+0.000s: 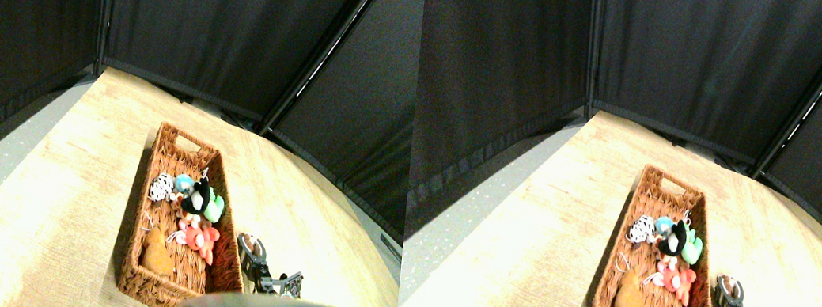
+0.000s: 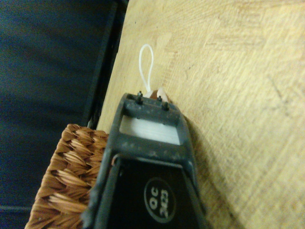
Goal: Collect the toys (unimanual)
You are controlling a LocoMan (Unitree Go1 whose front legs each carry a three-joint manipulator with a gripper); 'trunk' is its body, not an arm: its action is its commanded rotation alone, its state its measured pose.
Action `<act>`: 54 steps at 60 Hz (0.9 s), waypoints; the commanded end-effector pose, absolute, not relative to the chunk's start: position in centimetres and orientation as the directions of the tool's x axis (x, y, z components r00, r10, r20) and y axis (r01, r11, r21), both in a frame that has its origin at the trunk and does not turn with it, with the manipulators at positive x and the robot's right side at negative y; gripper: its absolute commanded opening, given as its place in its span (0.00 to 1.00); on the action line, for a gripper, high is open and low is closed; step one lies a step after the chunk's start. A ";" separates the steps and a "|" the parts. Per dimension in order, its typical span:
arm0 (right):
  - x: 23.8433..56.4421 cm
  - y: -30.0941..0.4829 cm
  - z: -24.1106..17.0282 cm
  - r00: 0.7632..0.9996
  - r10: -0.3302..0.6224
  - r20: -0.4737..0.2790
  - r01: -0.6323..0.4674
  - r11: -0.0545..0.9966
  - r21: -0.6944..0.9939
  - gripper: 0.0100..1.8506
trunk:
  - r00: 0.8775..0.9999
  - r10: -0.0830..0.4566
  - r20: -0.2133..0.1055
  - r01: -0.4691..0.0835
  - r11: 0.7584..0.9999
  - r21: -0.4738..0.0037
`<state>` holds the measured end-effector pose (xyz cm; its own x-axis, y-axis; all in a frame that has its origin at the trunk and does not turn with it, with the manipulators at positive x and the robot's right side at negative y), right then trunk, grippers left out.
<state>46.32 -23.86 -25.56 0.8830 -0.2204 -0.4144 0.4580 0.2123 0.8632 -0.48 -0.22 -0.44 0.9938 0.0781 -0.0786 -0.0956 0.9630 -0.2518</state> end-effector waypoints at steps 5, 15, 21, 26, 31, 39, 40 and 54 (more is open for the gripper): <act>46.7 -24.2 -24.9 0.874 -0.263 -0.409 0.453 0.133 0.882 0.08 | 0.992 0.079 -0.100 -0.102 0.961 -0.255; 47.2 -24.5 -23.2 0.918 -0.222 -0.328 0.376 0.234 0.897 0.09 | 0.993 0.075 -0.093 -0.097 0.962 -0.255; 47.7 -24.4 -21.7 0.922 -0.223 -0.317 0.367 0.237 0.900 0.09 | 0.994 0.071 -0.086 -0.091 0.962 -0.257; 48.2 -24.1 -20.1 0.949 -0.176 -0.263 0.310 0.353 0.883 0.09 | 0.994 0.071 -0.078 -0.090 0.961 -0.263; 48.7 -23.6 -18.6 0.959 -0.141 -0.246 0.278 0.298 0.913 0.07 | 0.995 0.077 -0.070 -0.093 0.957 -0.273; 49.3 -22.4 -16.5 0.972 -0.092 -0.215 0.233 0.360 0.903 0.07 | 0.995 0.088 -0.056 -0.100 0.951 -0.292; 49.4 -22.2 -16.3 0.973 -0.088 -0.214 0.231 0.366 0.902 0.07 | 0.995 0.089 -0.055 -0.101 0.950 -0.295; 50.5 -21.0 -14.1 0.980 -0.005 -0.201 0.188 0.386 0.903 0.06 | 0.994 0.108 -0.033 -0.112 0.937 -0.332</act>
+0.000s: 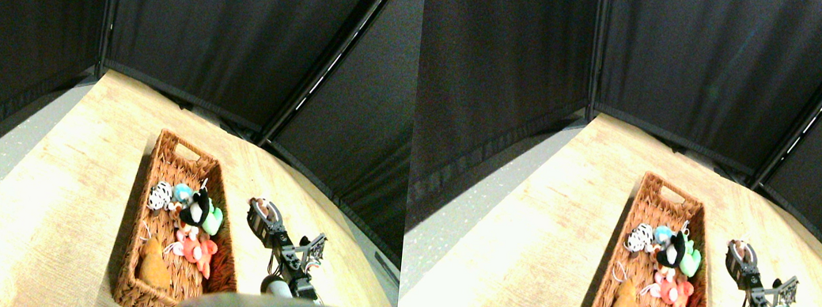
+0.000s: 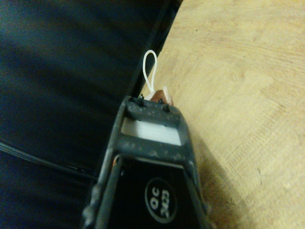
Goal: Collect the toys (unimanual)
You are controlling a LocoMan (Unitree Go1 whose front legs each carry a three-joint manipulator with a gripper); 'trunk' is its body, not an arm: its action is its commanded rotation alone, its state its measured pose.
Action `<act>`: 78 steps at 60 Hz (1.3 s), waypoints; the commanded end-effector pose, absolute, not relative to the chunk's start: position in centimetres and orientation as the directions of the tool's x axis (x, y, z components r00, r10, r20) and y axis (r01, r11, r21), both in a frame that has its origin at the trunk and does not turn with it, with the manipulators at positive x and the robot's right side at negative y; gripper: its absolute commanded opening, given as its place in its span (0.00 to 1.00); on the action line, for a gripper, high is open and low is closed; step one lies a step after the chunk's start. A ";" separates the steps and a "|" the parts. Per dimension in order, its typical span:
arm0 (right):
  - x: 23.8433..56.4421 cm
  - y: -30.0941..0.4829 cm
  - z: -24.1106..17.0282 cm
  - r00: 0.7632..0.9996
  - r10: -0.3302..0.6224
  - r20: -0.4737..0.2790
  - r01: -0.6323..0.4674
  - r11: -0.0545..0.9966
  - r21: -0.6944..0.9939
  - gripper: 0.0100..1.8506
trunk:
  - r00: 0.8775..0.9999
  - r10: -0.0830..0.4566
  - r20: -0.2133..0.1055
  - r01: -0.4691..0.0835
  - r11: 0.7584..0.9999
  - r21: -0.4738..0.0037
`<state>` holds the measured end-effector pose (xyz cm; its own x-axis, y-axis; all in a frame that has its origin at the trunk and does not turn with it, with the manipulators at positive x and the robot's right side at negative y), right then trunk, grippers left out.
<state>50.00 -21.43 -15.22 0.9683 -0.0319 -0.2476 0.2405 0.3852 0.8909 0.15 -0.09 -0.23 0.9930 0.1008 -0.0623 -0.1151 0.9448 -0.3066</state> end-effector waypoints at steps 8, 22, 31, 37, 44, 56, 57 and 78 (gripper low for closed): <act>51.0 -20.3 -13.2 0.978 0.043 -0.203 0.164 0.437 0.884 0.08 | 0.991 0.130 -0.020 -0.129 0.924 -0.359; 52.7 -18.3 -12.5 0.971 0.122 -0.204 0.133 0.434 0.891 0.08 | 0.984 0.176 -0.016 -0.168 0.903 -0.395; 53.4 -16.9 -12.5 0.971 0.121 -0.208 0.133 0.448 0.884 0.08 | 0.978 0.205 -0.024 -0.197 0.891 -0.408; 53.9 -15.8 -12.9 0.966 0.141 -0.218 0.132 0.454 0.881 0.09 | 0.974 0.224 -0.029 -0.216 0.883 -0.417; 54.6 -14.7 -13.6 0.958 0.179 -0.226 0.127 0.441 0.888 0.08 | 0.970 0.240 -0.036 -0.232 0.876 -0.422; 55.3 -13.6 -13.8 0.951 0.196 -0.238 0.123 0.466 0.876 0.09 | 0.966 0.256 -0.034 -0.245 0.867 -0.435; 55.3 -13.5 -13.8 0.951 0.199 -0.237 0.121 0.467 0.876 0.09 | 0.966 0.256 -0.033 -0.245 0.867 -0.435; 54.8 -12.6 -13.5 0.926 0.171 -0.335 0.213 0.496 0.842 0.15 | 0.966 0.257 -0.035 -0.245 0.863 -0.442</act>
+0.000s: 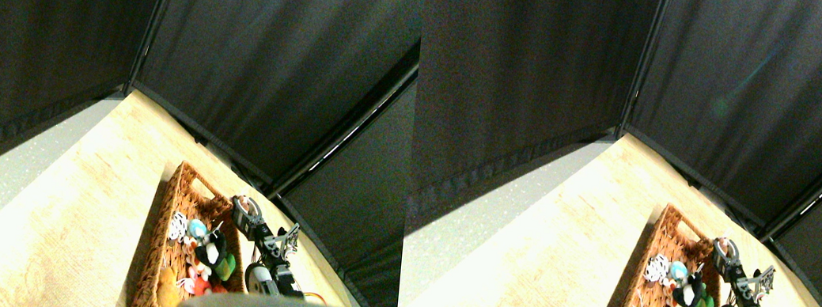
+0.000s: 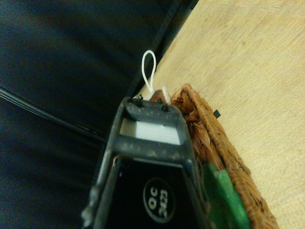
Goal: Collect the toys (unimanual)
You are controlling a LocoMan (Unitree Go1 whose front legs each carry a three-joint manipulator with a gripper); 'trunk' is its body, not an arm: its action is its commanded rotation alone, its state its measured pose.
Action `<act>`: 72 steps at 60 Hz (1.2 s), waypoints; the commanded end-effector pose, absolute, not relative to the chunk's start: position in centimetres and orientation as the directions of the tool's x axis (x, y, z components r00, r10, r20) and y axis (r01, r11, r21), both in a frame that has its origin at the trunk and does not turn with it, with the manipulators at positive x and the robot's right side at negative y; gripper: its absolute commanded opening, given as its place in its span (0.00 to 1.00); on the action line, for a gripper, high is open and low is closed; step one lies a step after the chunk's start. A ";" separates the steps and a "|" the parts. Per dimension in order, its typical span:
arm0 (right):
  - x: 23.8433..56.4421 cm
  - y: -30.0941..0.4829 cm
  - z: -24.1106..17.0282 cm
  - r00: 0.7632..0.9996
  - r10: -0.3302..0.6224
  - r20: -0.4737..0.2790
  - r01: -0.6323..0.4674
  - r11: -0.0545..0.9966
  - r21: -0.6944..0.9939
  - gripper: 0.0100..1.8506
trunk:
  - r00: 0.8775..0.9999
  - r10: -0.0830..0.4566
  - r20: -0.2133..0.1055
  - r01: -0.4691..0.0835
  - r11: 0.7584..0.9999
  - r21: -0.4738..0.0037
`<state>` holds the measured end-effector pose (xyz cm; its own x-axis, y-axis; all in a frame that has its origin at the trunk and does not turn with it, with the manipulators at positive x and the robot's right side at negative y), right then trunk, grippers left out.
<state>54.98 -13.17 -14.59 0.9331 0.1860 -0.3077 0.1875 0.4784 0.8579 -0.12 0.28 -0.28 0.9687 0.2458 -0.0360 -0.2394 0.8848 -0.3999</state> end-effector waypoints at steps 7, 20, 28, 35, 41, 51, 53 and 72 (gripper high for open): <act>54.3 -12.6 -13.2 0.897 0.199 -0.394 0.233 0.546 0.805 0.68 | 0.966 0.257 -0.036 -0.246 0.863 -0.440; 54.3 -12.9 -12.8 0.904 0.199 -0.378 0.213 0.556 0.803 0.73 | 0.967 0.251 -0.033 -0.239 0.866 -0.440; 54.4 -13.6 -12.7 0.919 0.191 -0.346 0.202 0.527 0.826 0.69 | 0.971 0.238 -0.031 -0.228 0.875 -0.428; 54.6 -15.5 -12.9 0.944 0.131 -0.303 0.197 0.514 0.835 0.54 | 0.976 0.215 -0.032 -0.209 0.890 -0.406; 54.6 -17.6 -13.3 0.965 0.061 -0.256 0.197 0.474 0.858 0.40 | 0.981 0.189 -0.031 -0.186 0.904 -0.384; 53.3 -20.8 -13.8 0.975 -0.060 -0.212 0.213 0.499 0.840 0.21 | 0.990 0.138 -0.031 -0.140 0.930 -0.340; 53.1 -21.1 -13.8 0.975 -0.075 -0.211 0.220 0.493 0.842 0.19 | 0.991 0.130 -0.032 -0.133 0.933 -0.333; 50.2 -23.5 -15.0 0.975 -0.136 -0.178 0.221 0.469 0.855 0.03 | 0.997 0.067 -0.045 -0.077 0.960 -0.268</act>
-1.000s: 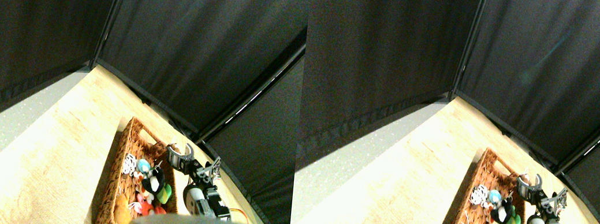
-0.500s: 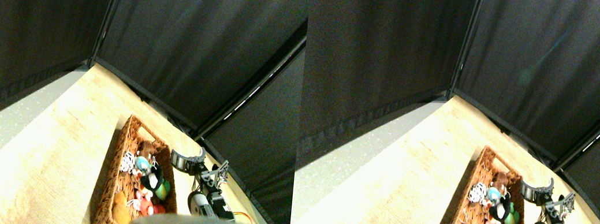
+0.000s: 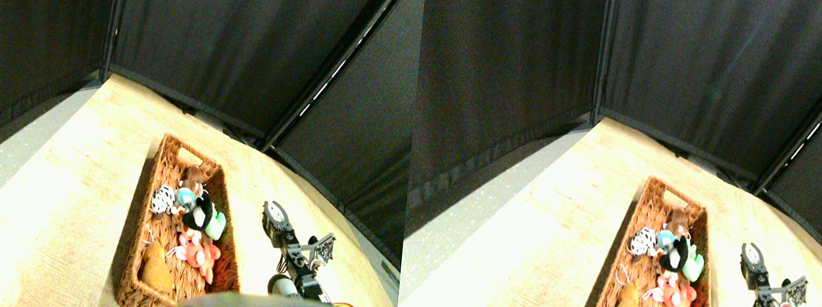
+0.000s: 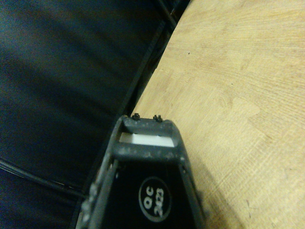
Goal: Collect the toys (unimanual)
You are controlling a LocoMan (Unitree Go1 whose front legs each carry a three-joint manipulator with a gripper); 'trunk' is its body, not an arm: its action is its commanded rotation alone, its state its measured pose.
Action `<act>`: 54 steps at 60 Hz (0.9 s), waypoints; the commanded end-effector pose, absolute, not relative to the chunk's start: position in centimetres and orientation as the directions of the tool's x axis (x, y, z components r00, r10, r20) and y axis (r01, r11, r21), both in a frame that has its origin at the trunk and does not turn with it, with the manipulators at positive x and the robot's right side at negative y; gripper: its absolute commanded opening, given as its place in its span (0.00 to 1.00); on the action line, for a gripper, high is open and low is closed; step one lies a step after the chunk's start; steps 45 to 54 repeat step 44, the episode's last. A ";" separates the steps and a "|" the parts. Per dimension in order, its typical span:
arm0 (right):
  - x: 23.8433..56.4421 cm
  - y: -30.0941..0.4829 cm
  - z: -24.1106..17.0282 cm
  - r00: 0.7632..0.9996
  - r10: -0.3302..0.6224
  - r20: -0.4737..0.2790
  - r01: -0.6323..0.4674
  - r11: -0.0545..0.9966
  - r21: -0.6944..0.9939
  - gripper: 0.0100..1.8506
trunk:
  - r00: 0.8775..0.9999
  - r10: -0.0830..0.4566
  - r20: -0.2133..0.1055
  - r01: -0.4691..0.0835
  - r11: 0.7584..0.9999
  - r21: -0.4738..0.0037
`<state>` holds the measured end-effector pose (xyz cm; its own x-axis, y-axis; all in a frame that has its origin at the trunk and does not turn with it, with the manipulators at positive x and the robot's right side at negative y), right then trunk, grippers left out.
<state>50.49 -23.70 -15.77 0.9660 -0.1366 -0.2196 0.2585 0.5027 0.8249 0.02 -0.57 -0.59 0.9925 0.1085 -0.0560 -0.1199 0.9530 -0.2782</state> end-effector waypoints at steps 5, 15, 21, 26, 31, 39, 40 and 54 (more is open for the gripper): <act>49.2 -23.7 -15.7 0.973 -0.136 -0.186 0.228 0.452 0.862 0.03 | 0.998 0.050 -0.048 -0.061 0.966 -0.249; 47.1 -24.4 -16.8 0.957 -0.228 -0.180 0.269 0.463 0.844 0.03 | 0.999 0.023 -0.047 -0.033 0.975 -0.220; 46.4 -25.2 -17.2 0.952 -0.253 -0.173 0.274 0.454 0.848 0.03 | 0.999 0.007 -0.045 -0.016 0.979 -0.203; 46.0 -25.7 -17.2 0.957 -0.249 -0.151 0.261 0.502 0.824 0.03 | 0.999 -0.013 -0.045 0.004 0.982 -0.191; 45.6 -26.1 -17.0 0.952 -0.264 -0.152 0.271 0.506 0.819 0.03 | 0.999 -0.024 -0.047 0.015 0.983 -0.182; 45.3 -26.2 -16.8 0.945 -0.292 -0.146 0.275 0.470 0.839 0.03 | 0.999 -0.032 -0.044 0.023 0.984 -0.177; 45.3 -26.2 -16.8 0.945 -0.292 -0.146 0.275 0.470 0.839 0.03 | 0.998 -0.036 -0.047 0.027 0.984 -0.176; 45.2 -26.4 -16.7 0.945 -0.296 -0.140 0.275 0.481 0.833 0.03 | 0.998 -0.039 -0.046 0.030 0.984 -0.175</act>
